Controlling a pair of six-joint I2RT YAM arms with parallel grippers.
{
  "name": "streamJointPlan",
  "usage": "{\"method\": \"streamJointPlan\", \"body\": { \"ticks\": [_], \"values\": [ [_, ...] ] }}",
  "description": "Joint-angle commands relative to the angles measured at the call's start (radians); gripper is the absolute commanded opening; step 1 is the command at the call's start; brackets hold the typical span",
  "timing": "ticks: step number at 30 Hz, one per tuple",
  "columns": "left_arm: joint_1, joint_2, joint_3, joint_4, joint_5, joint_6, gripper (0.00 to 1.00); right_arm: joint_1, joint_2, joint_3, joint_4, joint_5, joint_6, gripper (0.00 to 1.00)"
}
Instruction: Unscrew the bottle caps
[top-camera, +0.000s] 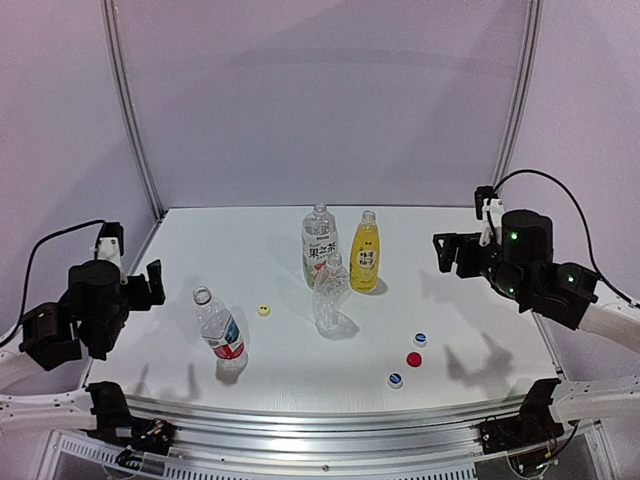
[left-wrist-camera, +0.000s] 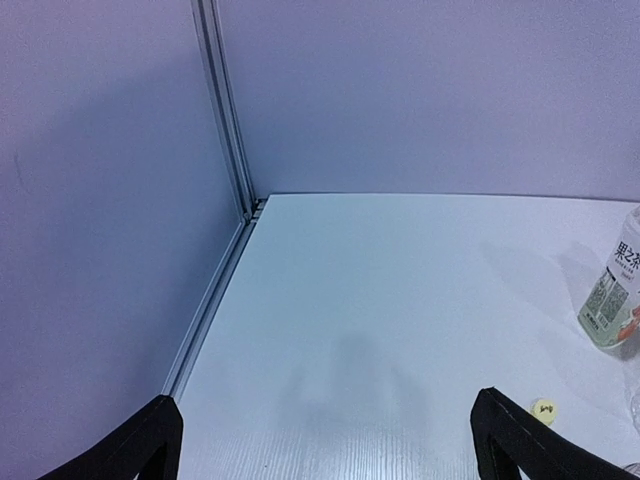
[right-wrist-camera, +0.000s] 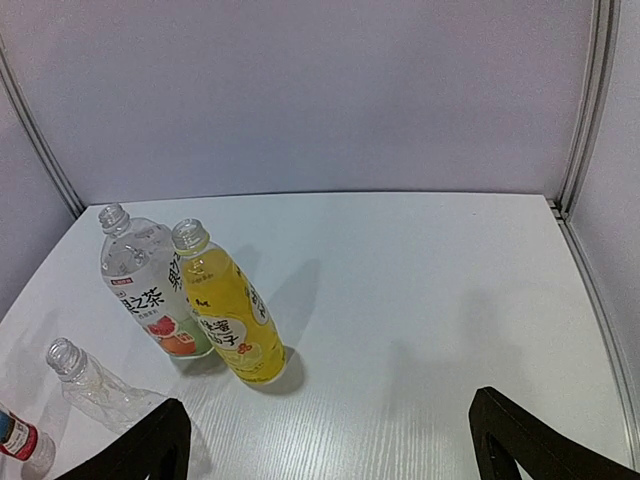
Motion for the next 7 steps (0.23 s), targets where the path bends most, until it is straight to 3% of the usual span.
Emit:
{"method": "streamJointPlan", "body": {
  "ticks": [1,7],
  "values": [
    [0.032,0.064,0.044,-0.027,0.09,-0.002,0.99,-0.004,0.012,0.057,-0.052,-0.018,-0.027,0.99],
    [0.031,0.017,0.011,0.006,0.086,0.007,0.99,-0.004,-0.031,0.011,-0.013,-0.054,-0.058,0.99]
  ]
}}
